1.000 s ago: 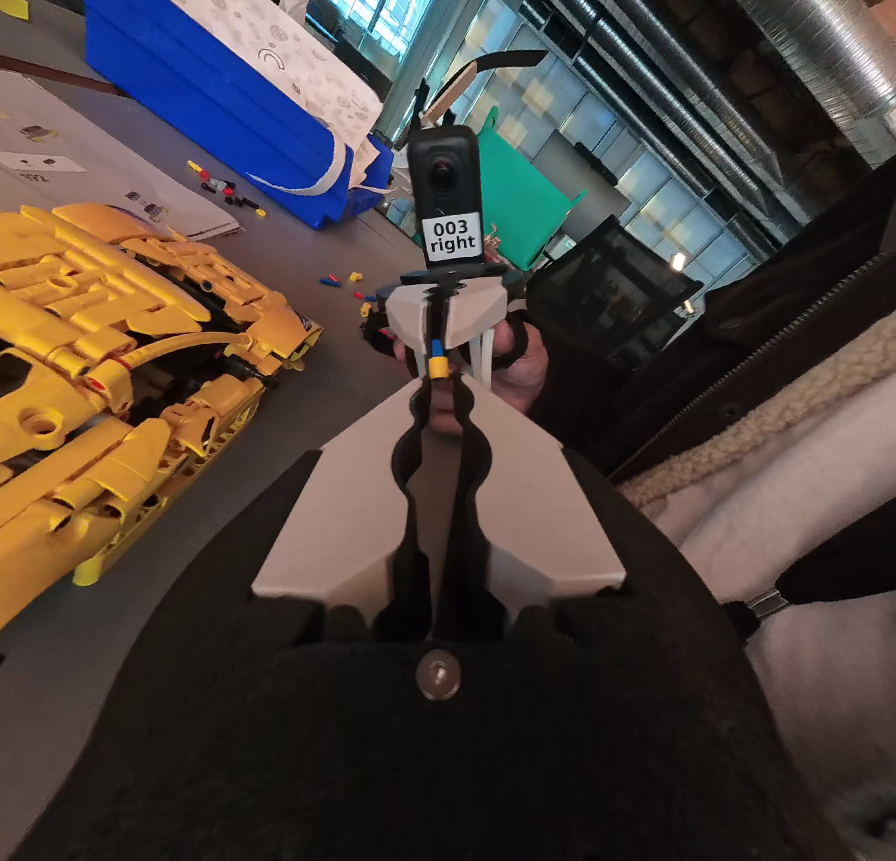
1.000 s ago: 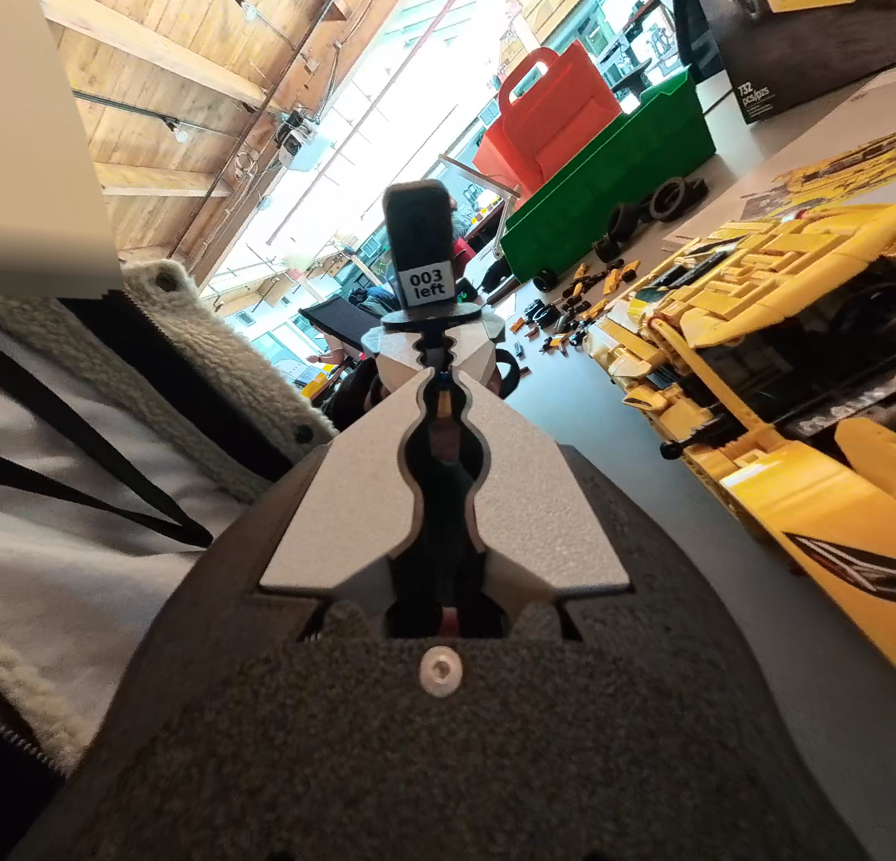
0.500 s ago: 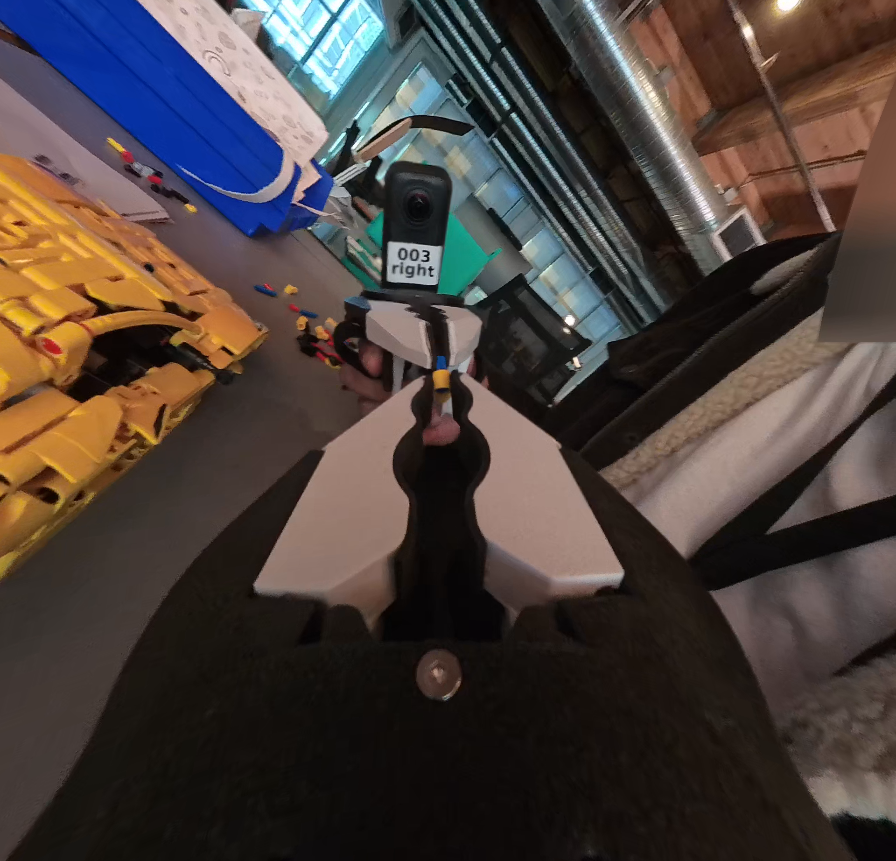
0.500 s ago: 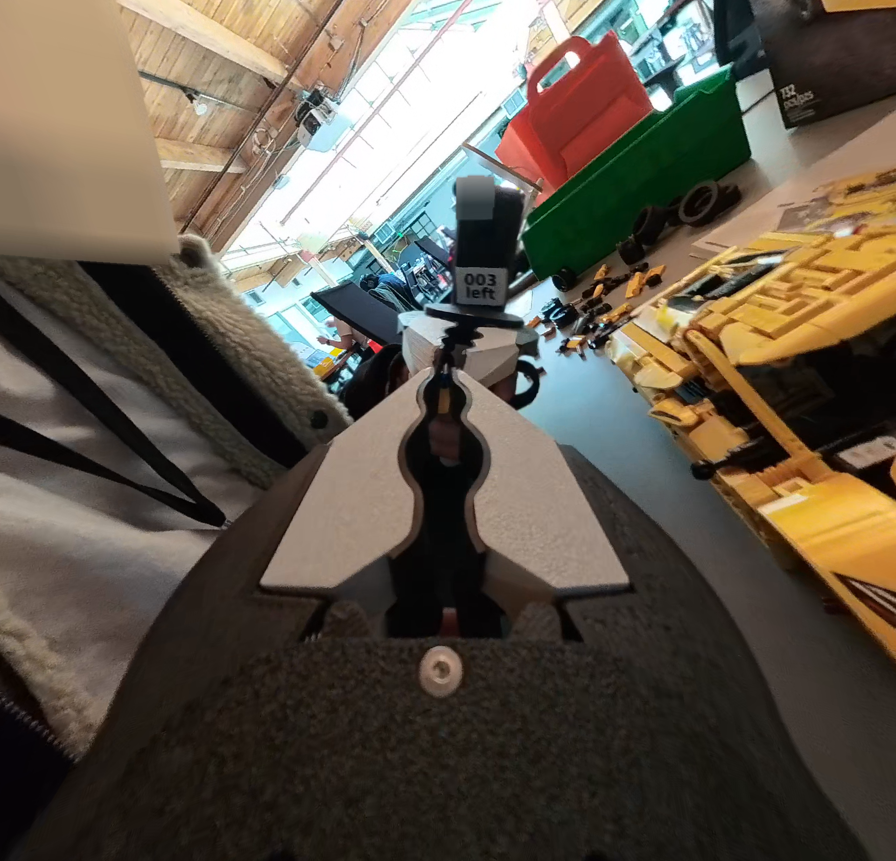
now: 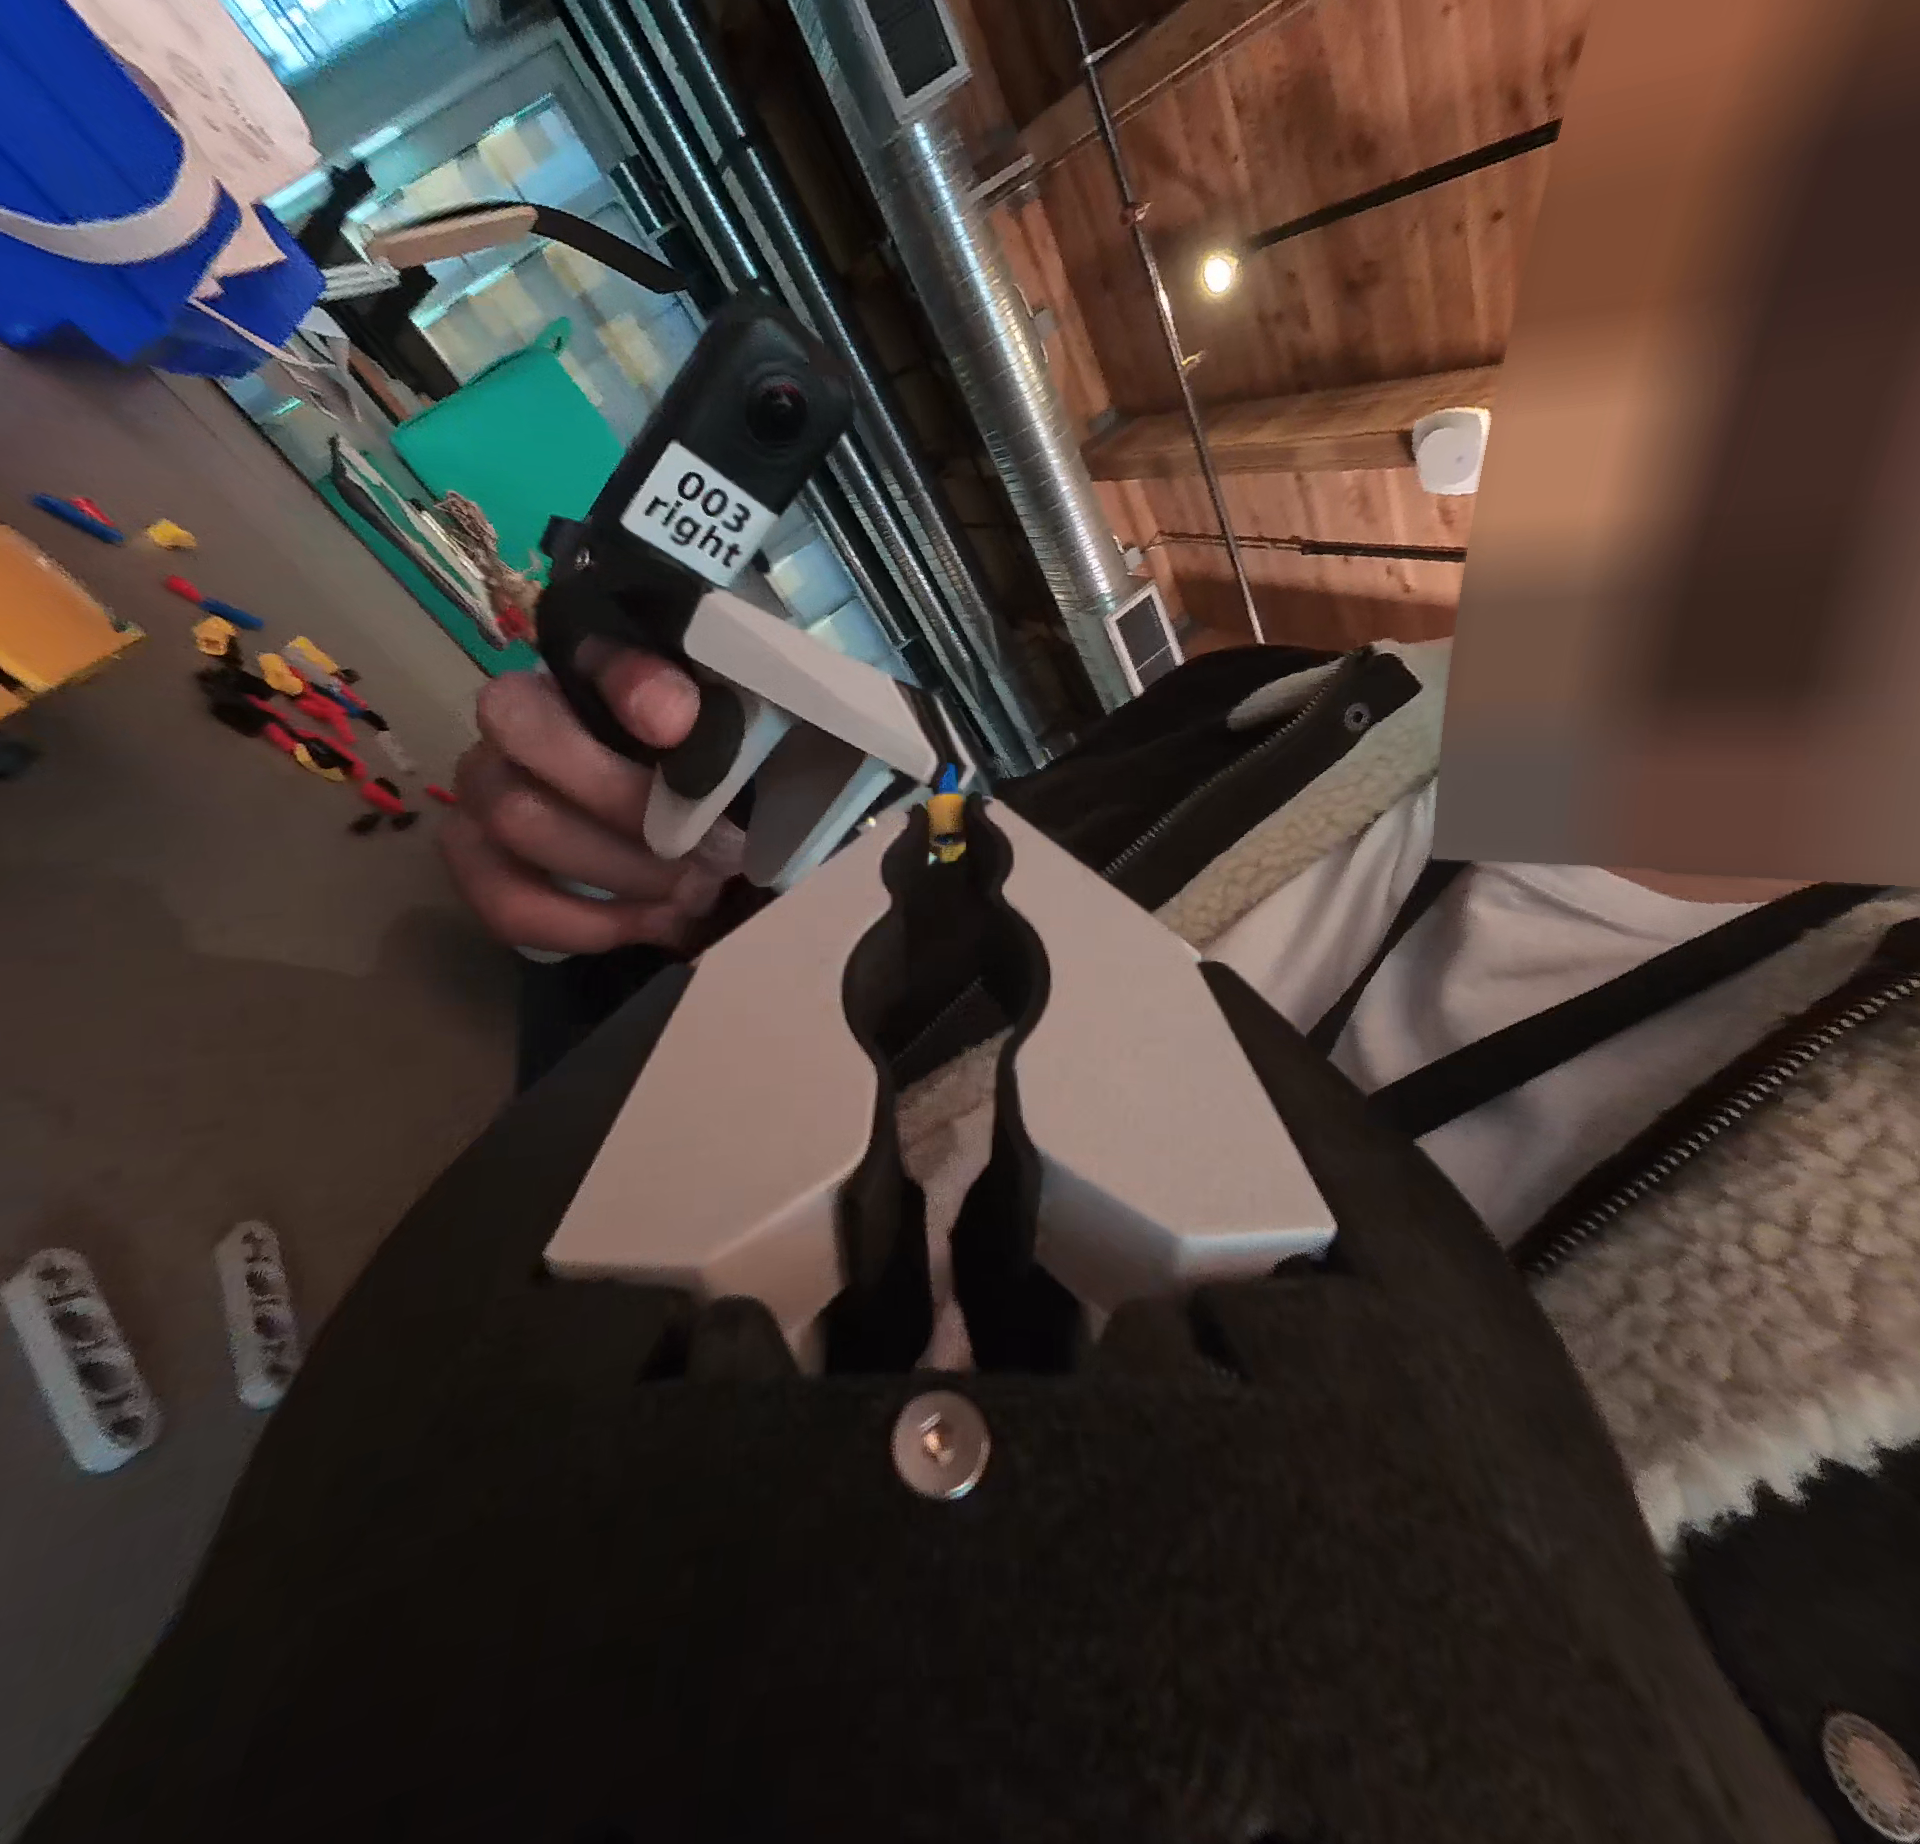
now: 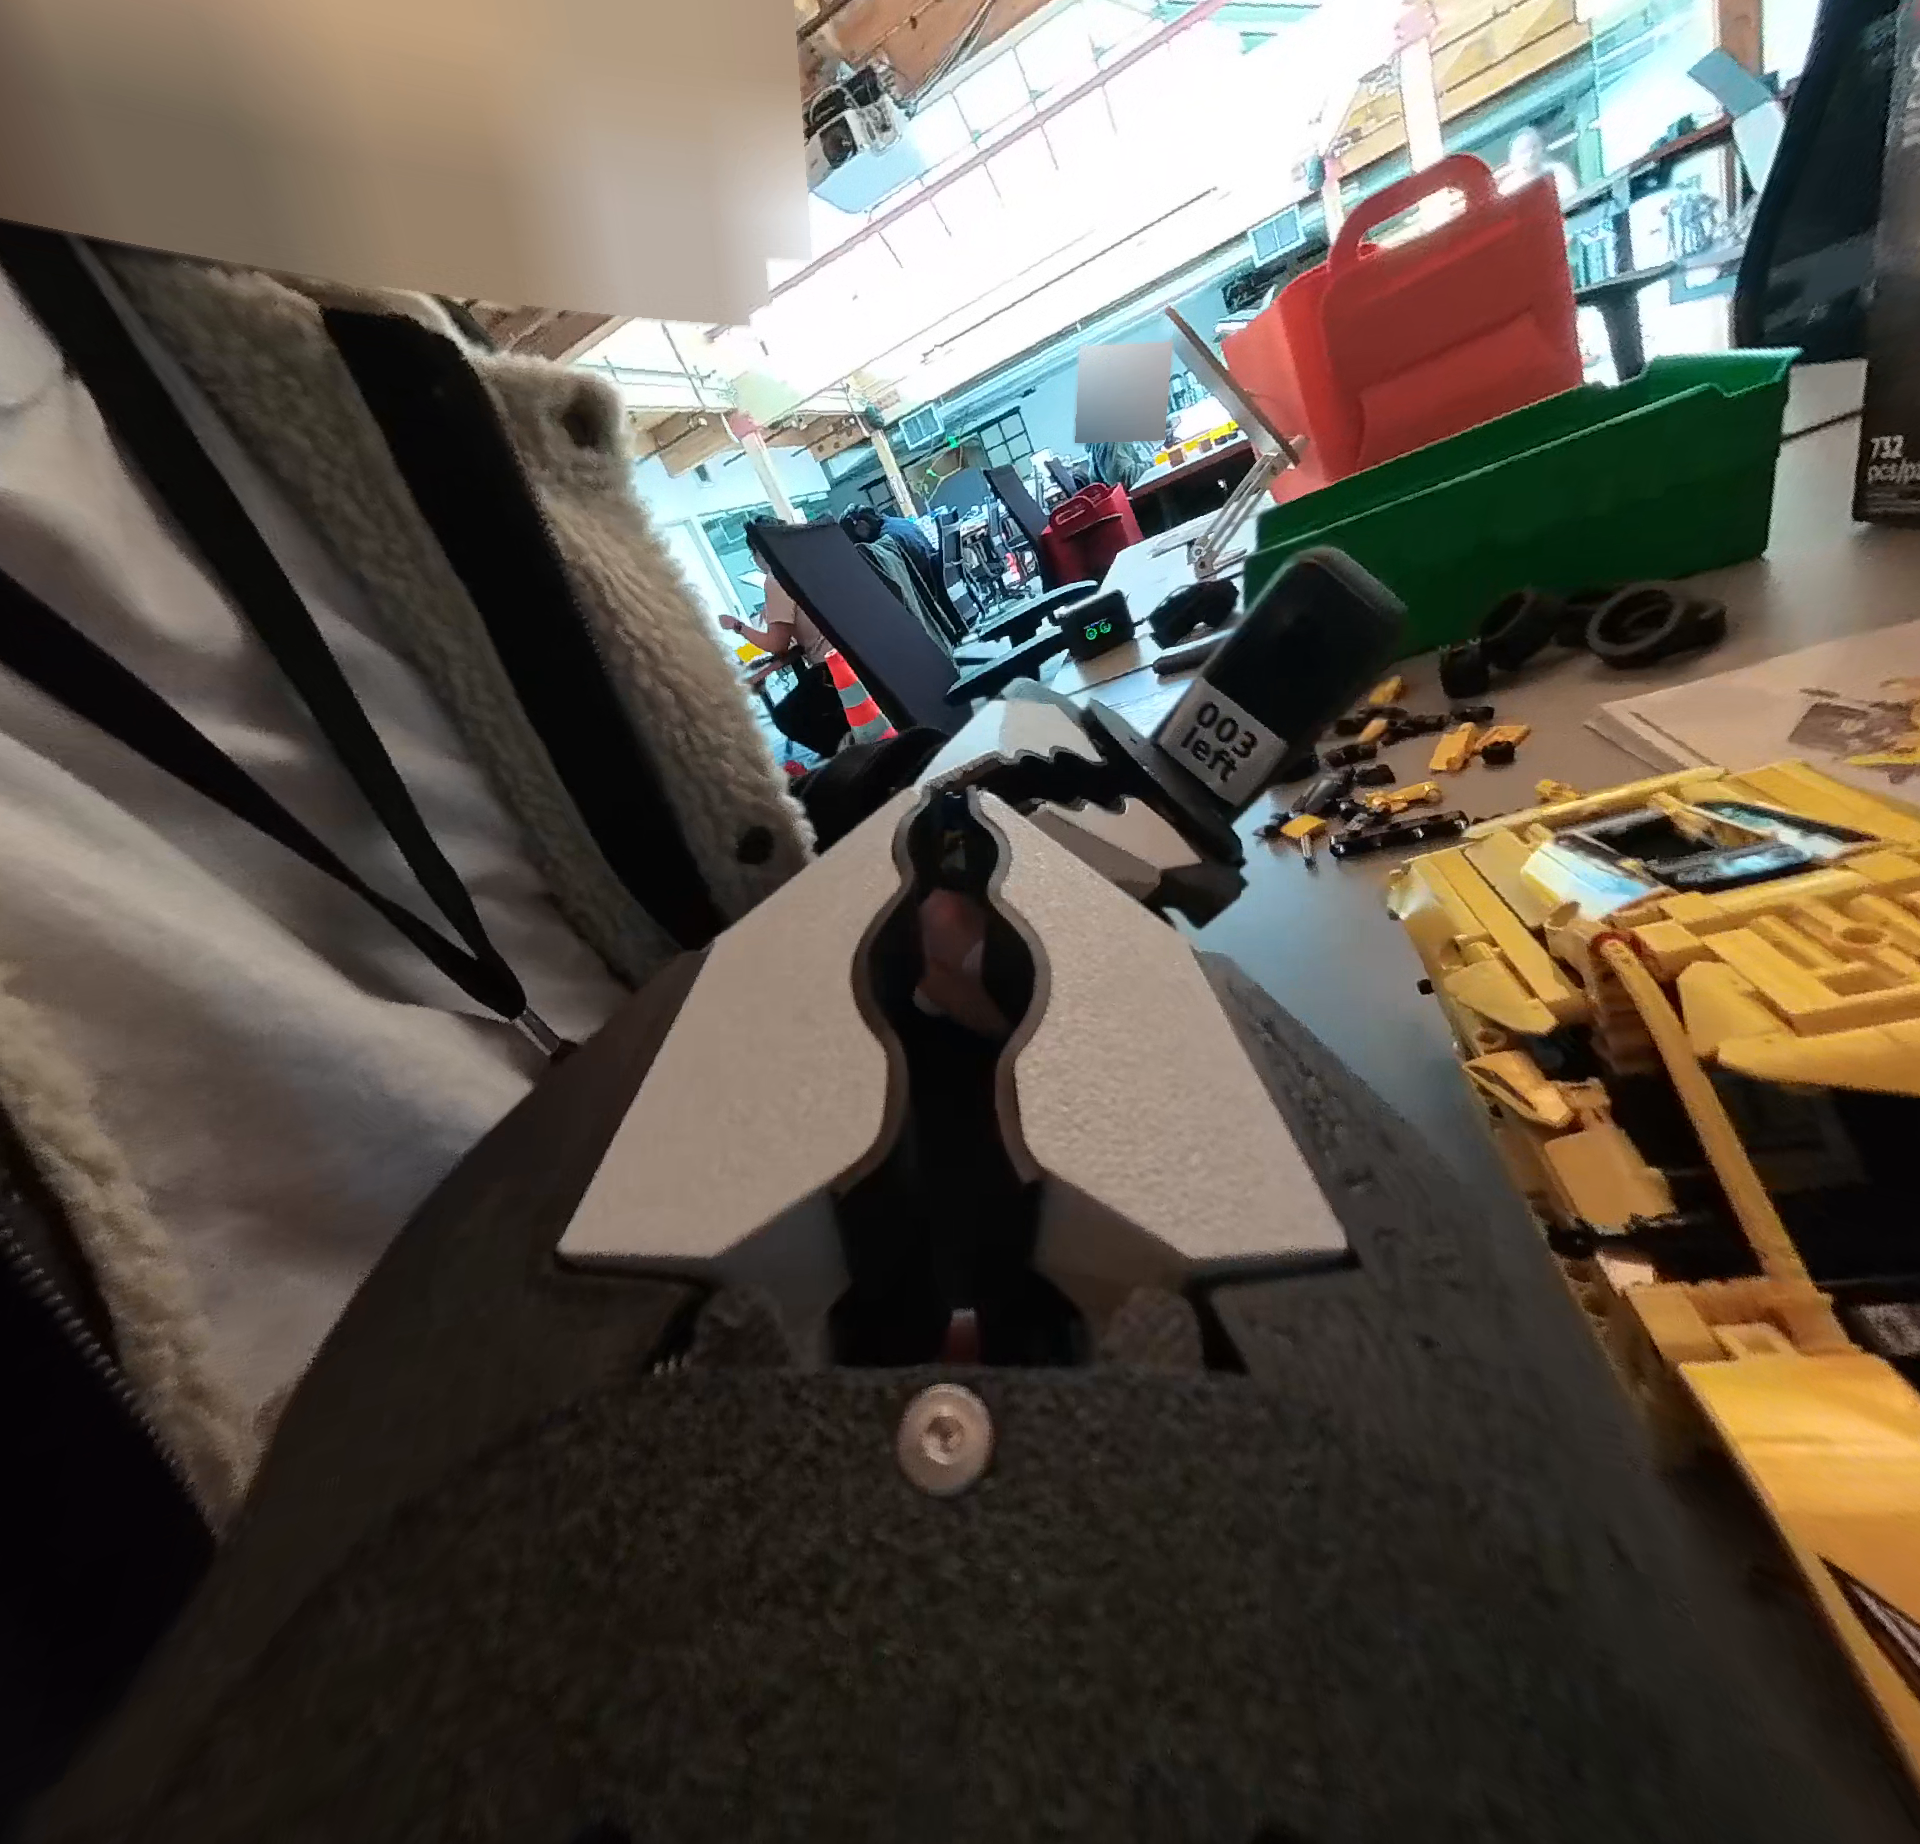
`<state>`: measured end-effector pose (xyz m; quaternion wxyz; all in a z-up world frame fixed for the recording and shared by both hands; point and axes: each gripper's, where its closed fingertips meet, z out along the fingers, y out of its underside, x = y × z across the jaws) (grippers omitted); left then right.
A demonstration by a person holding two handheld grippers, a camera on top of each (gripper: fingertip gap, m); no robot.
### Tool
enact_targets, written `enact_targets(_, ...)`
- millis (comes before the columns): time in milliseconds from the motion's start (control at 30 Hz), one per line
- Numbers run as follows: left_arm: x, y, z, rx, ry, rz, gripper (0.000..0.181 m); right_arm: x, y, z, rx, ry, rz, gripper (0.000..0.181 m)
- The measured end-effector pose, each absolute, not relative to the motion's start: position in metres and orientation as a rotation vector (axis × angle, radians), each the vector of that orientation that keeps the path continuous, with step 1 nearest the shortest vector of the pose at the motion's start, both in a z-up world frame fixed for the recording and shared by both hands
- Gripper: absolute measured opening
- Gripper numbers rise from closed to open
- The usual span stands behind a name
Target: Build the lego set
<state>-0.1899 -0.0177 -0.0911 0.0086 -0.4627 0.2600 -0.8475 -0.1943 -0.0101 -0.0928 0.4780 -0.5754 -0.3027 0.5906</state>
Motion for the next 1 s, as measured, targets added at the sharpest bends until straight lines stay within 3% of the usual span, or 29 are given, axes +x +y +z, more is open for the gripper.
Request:
enact_targets(300,-0.188,-0.013,-0.095,-1.467,0.844,-2.505,0.007,-0.192,-0.004,-0.095,-1.454,-0.691,1.443,0.002)
enact_targets(400,-0.186,-0.006,-0.098,-1.458,0.914,-2.268,0.006,-0.186,0.0,-0.095,-1.494,-0.6,1.469,0.014)
enact_targets(533,-0.192,0.01,-0.087,-1.357,0.86,-2.094,0.007,-0.187,0.0,-0.102,-1.553,-0.586,1.439,0.017)
enact_targets(867,-0.184,0.002,-0.091,-1.299,0.949,-1.894,0.006,-0.196,0.004,-0.101,-1.546,-0.556,1.416,0.005)
enact_targets(1000,-0.18,-0.002,-0.134,-1.487,1.199,-1.663,0.008,-0.187,0.0,-0.142,-1.737,-0.795,1.131,0.006)
